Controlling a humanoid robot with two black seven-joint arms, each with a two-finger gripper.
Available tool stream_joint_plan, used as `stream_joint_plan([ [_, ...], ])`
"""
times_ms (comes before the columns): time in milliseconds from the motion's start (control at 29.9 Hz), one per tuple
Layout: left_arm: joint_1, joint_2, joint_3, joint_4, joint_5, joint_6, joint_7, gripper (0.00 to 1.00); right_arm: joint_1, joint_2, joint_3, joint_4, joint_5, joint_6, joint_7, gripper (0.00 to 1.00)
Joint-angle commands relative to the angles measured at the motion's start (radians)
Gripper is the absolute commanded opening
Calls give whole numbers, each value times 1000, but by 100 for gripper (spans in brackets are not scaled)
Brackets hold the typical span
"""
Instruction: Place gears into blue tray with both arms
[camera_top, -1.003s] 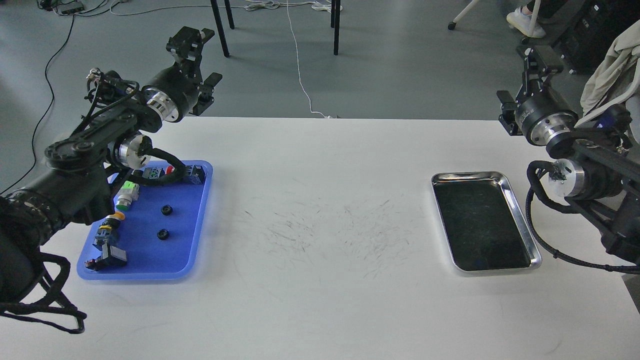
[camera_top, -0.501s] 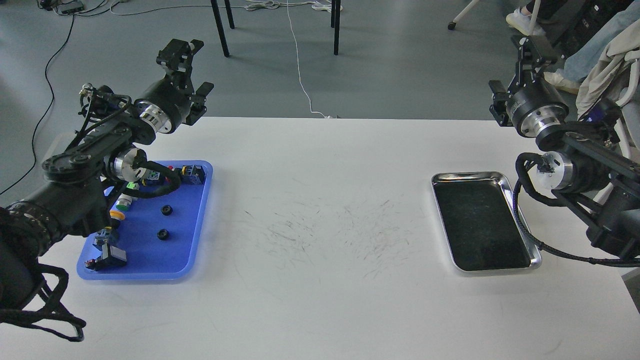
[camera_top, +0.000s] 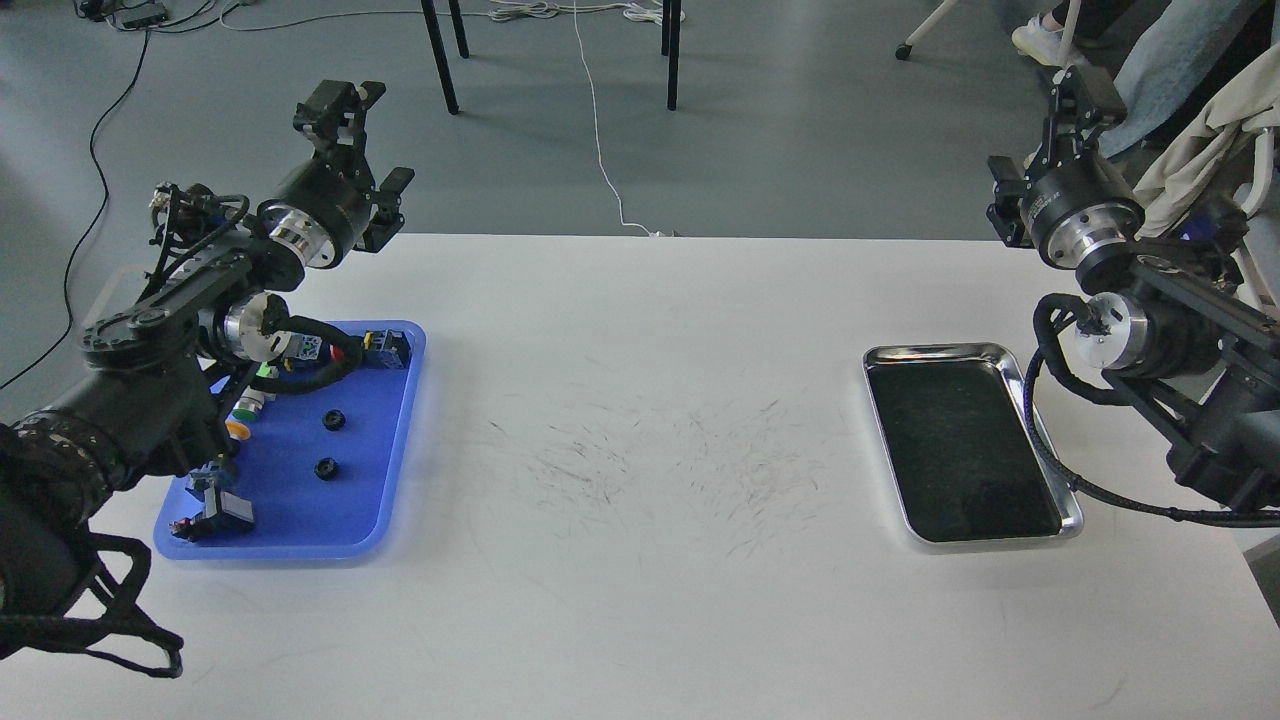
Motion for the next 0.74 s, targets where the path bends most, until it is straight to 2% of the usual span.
stream_joint_plan([
  [0, 3, -1, -36, 1, -17, -1, 1, 99, -2, 3, 23, -11, 70, 4, -18, 99],
  [702, -6, -12, -24, 10, -25, 34, -3, 99, -2, 25, 4, -21, 55, 1, -6, 99],
])
